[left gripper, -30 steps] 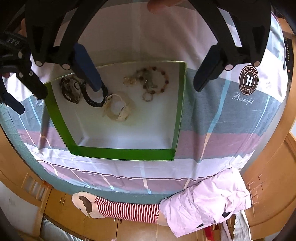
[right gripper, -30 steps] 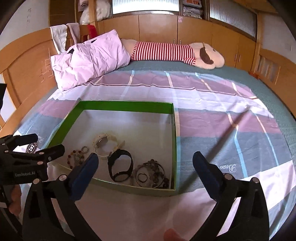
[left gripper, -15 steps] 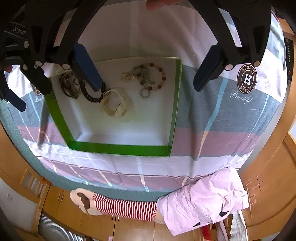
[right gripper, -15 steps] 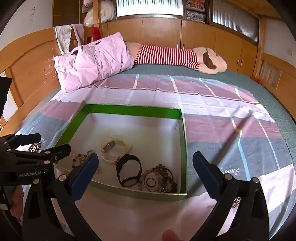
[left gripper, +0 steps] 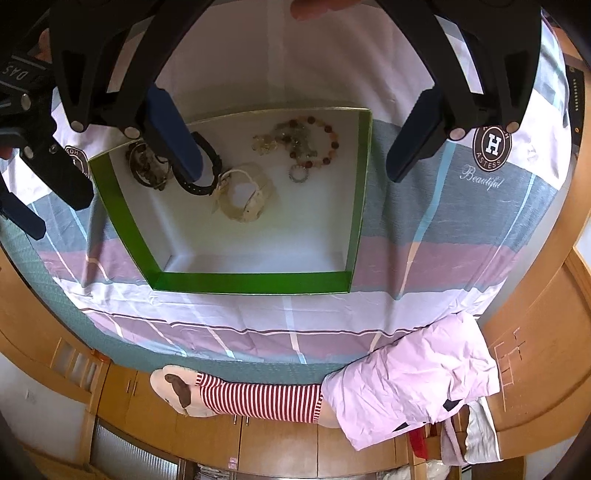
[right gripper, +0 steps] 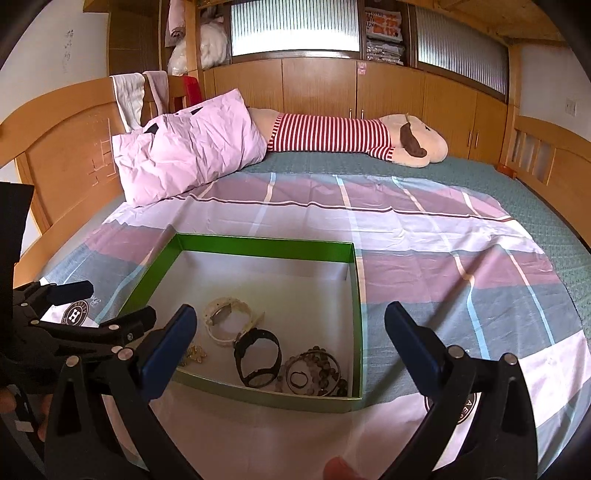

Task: Organize jewelry

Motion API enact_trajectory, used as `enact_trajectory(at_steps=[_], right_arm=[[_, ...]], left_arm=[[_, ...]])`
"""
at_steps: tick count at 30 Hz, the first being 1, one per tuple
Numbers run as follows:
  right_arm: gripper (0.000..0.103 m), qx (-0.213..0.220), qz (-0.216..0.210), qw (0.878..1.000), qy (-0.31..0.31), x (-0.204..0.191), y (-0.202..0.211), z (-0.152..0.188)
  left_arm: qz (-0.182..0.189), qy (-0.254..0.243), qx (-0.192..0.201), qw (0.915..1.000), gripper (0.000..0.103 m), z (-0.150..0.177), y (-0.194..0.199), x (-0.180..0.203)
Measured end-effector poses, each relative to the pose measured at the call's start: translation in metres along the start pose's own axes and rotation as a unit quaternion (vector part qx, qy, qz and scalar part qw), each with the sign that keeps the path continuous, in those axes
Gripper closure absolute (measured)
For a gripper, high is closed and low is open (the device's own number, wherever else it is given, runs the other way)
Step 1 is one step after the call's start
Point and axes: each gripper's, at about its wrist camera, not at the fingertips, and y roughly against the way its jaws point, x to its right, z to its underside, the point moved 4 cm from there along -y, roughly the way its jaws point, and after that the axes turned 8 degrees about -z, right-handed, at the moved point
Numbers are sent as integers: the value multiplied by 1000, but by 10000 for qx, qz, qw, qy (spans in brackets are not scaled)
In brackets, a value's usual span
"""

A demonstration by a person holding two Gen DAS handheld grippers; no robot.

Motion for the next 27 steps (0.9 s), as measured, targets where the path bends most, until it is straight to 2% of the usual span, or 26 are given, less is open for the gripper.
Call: enact_trajectory(at_steps=[27], right_arm=[[1,51,-6,9999,128,-9,3,1]], left_arm=[[5,13,-63,10000,2,4,-2,-1]])
